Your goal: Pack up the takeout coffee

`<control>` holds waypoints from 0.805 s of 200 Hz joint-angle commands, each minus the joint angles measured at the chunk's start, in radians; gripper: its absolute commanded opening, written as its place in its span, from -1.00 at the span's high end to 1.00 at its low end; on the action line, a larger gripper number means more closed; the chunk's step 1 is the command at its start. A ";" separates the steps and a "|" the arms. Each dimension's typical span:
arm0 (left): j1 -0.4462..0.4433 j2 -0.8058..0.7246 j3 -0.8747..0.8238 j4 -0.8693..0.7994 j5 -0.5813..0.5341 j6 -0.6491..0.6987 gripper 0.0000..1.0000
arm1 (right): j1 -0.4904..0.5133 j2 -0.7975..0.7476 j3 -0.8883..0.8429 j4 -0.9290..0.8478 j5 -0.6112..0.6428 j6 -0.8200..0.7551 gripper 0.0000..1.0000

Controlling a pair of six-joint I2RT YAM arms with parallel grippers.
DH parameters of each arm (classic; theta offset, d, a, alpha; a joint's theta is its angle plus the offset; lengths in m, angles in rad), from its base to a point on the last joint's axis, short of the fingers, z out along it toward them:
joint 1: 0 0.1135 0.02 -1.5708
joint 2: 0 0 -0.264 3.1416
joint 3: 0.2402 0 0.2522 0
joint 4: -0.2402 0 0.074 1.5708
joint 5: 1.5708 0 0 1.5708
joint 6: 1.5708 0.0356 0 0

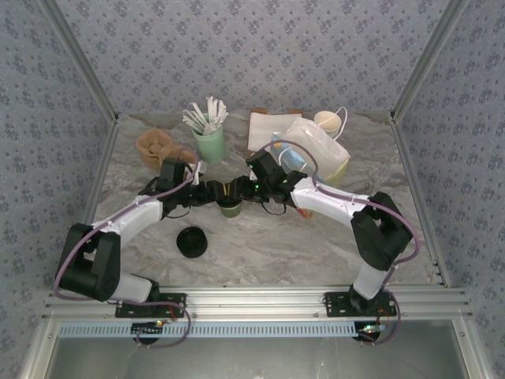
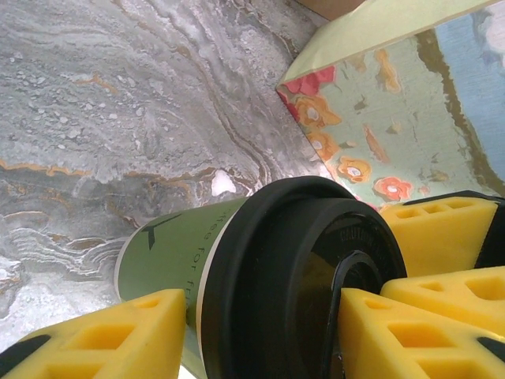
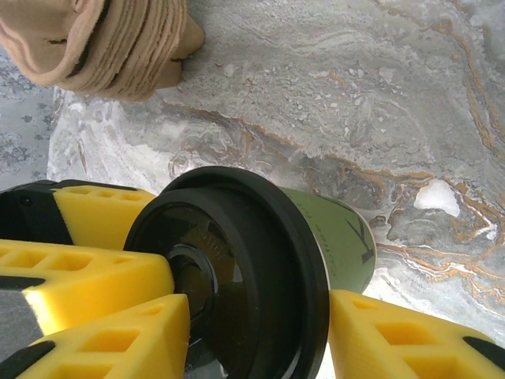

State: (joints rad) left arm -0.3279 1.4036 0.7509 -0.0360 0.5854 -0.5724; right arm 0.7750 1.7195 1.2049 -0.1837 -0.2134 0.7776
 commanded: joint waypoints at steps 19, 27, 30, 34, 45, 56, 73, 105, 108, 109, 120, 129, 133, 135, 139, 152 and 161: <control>-0.011 0.014 -0.061 -0.009 -0.044 0.024 -0.04 | 0.002 -0.057 -0.077 -0.045 0.014 -0.042 -0.02; -0.011 0.015 -0.063 -0.009 -0.045 0.025 -0.04 | -0.001 -0.056 -0.087 -0.041 0.014 -0.041 -0.02; -0.012 0.015 -0.064 -0.008 -0.045 0.025 -0.04 | -0.002 -0.055 -0.092 -0.039 0.014 -0.040 -0.02; -0.013 0.015 -0.065 -0.008 -0.045 0.026 -0.04 | -0.002 -0.055 -0.096 -0.035 0.013 -0.037 -0.01; -0.013 0.013 -0.068 -0.007 -0.046 0.027 -0.04 | -0.003 -0.052 -0.109 -0.025 0.014 -0.033 0.01; -0.013 0.012 -0.073 -0.004 -0.050 0.027 -0.04 | -0.002 -0.052 -0.120 -0.020 0.022 -0.032 0.02; -0.013 0.009 -0.080 0.002 -0.048 0.022 -0.04 | 0.000 -0.050 -0.128 -0.015 0.025 -0.032 0.04; -0.014 0.006 -0.090 0.007 -0.050 0.023 -0.04 | -0.002 -0.043 -0.157 -0.002 0.027 -0.020 0.05; -0.014 0.007 -0.090 0.007 -0.050 0.023 -0.04 | -0.002 -0.042 -0.161 -0.001 0.028 -0.019 0.06; -0.014 0.007 -0.090 0.007 -0.049 0.023 -0.04 | -0.003 -0.042 -0.162 0.000 0.028 -0.019 0.05; -0.014 0.006 -0.090 0.006 -0.051 0.026 -0.04 | -0.003 -0.040 -0.173 0.009 0.027 -0.016 0.06; -0.014 0.007 -0.090 0.004 -0.055 0.029 -0.04 | -0.005 -0.037 -0.181 0.014 0.027 -0.012 0.06; -0.014 0.008 -0.092 0.004 -0.055 0.031 -0.04 | -0.006 -0.035 -0.182 0.014 0.027 -0.010 0.06; -0.014 0.010 -0.092 0.003 -0.055 0.032 -0.04 | -0.006 -0.035 -0.184 0.016 0.028 -0.008 0.06; -0.014 0.012 -0.091 0.002 -0.055 0.034 -0.04 | -0.008 -0.035 -0.187 0.016 0.027 -0.006 0.06; -0.016 0.014 -0.093 0.001 -0.053 0.036 -0.04 | -0.011 -0.031 -0.196 0.027 0.023 0.012 0.05; -0.017 0.014 -0.095 0.004 -0.050 0.037 -0.04 | -0.015 -0.028 -0.210 0.040 0.015 0.033 0.06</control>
State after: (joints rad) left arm -0.3344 1.3956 0.7010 0.0563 0.5819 -0.5686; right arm 0.7719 1.6581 1.0615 -0.0433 -0.2211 0.7742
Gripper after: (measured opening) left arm 0.522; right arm 0.473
